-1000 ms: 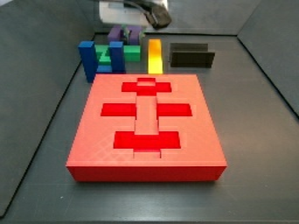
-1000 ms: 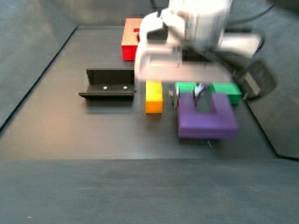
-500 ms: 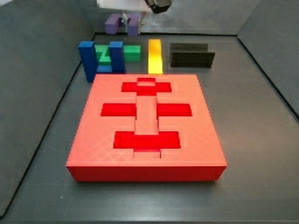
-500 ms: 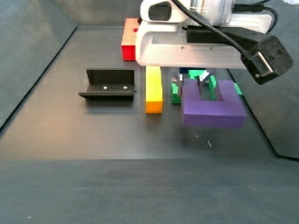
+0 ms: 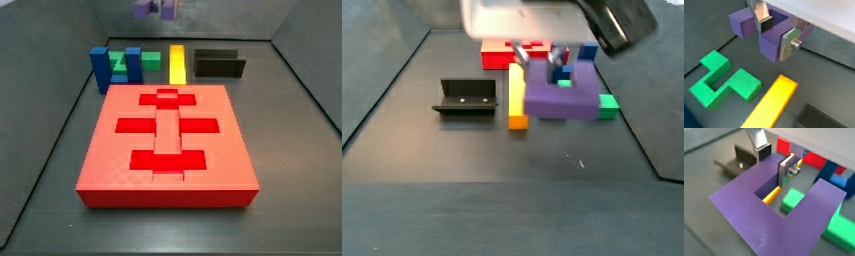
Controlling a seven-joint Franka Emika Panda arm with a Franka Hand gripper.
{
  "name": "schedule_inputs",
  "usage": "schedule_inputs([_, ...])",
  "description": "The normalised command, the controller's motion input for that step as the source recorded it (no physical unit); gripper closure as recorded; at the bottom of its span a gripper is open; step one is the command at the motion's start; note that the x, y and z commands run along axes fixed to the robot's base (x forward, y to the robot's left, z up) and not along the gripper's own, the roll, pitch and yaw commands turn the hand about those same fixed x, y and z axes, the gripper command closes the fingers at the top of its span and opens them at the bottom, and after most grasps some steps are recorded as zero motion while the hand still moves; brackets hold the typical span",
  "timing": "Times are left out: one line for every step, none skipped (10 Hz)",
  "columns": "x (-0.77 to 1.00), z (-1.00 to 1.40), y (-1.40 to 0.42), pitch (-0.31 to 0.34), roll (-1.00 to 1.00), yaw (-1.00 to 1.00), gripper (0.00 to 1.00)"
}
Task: Pick up the purple object. Move up. Place the purple object on the fixture. Regrasp the purple object. Move to above the board. Insert the purple object.
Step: Place the purple object on the fixture.
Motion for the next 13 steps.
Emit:
schedule_inputs([0.87, 0.68, -0.19, 0.16, -0.72, -0.2, 1.0])
schedule_inputs([0.8, 0.46, -0.15, 0.031, -0.75, -0.18, 1.0])
schedule_inputs([0.87, 0.35, -0.17, 0.063, -0.72, -0.17, 1.0])
schedule_inputs([0.94, 0.34, -0.19, 0.117, -0.69, -0.15, 1.0])
schedule_inputs([0.96, 0.22, -0.2, 0.114, -0.64, -0.11, 1.0])
schedule_inputs([1.0, 0.08, -0.22, 0.134, -0.54, -0.06, 1.0])
schedule_inputs([1.0, 0.02, -0.23, 0.149, -0.48, -0.01, 1.0])
schedule_inputs([1.0, 0.0, -0.26, 0.151, -0.38, 0.0, 1.0])
schedule_inputs([0.99, -0.28, -0.23, 0.0, -0.27, -0.1, 1.0])
schedule_inputs([1.0, -0.35, -0.17, 0.0, -0.31, -0.11, 1.0])
schedule_inputs([1.0, -0.28, -0.17, 0.0, -0.31, -0.06, 1.0])
schedule_inputs([1.0, -0.23, -0.19, 0.0, -0.25, -0.01, 1.0])
schedule_inputs([1.0, -0.21, -0.22, 0.009, -0.21, 0.0, 1.0])
